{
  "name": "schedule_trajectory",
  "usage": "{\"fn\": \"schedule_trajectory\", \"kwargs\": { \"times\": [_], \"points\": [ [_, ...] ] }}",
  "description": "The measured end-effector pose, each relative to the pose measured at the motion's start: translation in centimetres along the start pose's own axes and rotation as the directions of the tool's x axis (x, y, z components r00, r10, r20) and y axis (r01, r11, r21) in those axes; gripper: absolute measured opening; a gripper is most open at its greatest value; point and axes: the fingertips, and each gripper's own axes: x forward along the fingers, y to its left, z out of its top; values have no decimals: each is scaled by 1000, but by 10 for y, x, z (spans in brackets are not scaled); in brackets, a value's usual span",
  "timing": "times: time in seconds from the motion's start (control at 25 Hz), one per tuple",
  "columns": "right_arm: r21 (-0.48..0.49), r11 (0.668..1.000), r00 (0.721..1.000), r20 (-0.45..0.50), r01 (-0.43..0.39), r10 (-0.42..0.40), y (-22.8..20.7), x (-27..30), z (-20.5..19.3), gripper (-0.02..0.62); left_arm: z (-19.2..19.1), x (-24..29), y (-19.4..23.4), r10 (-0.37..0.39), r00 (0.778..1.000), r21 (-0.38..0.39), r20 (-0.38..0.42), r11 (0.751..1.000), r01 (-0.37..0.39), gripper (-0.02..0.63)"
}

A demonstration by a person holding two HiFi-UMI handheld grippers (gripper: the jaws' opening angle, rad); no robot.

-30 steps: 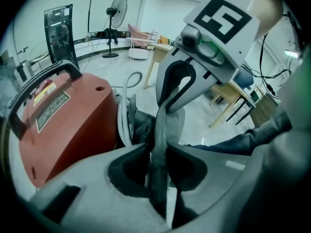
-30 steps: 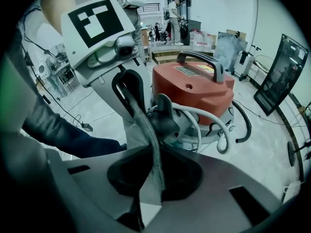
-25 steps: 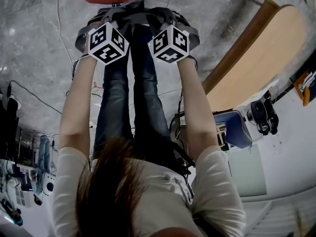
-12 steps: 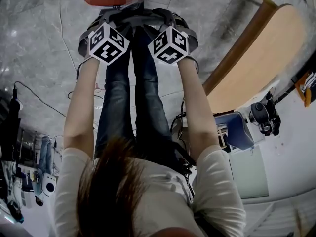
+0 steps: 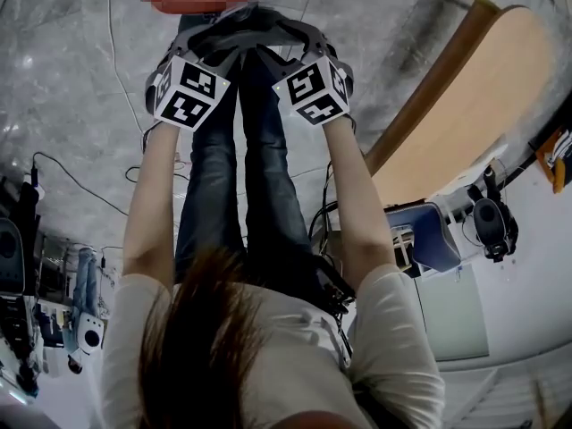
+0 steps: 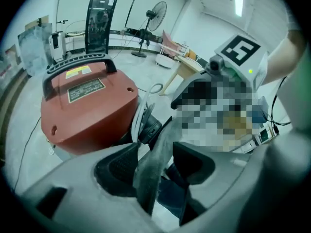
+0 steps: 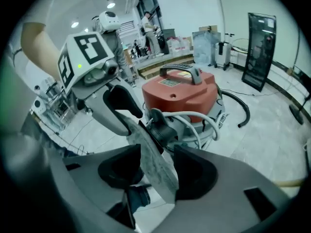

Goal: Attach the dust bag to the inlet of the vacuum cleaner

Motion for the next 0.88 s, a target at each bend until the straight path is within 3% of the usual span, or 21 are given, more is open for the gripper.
{"fn": "schedule_trajectory", "kwargs": {
  "times": [0.2, 0.44, 0.56, 0.88],
  "points": [
    [210, 975, 987, 126, 70, -98, -12, -24, 13, 152, 17, -22, 2, 47, 997, -44, 58, 998, -45, 169],
    [260, 955, 961, 194, 143, -197, -19, -57, 32, 2, 44, -43, 3, 130, 984, -51, 122, 991, -125, 22],
    [303, 940, 947, 225, 157, -231, -23, -74, 39, 2, 57, -56, -1, 155, 973, -65, 169, 987, -146, 17],
    [335, 930, 913, 314, 149, -259, -25, -127, 78, 0, 115, -127, -1, 277, 896, -161, 348, 959, -234, 16]
  ]
}}
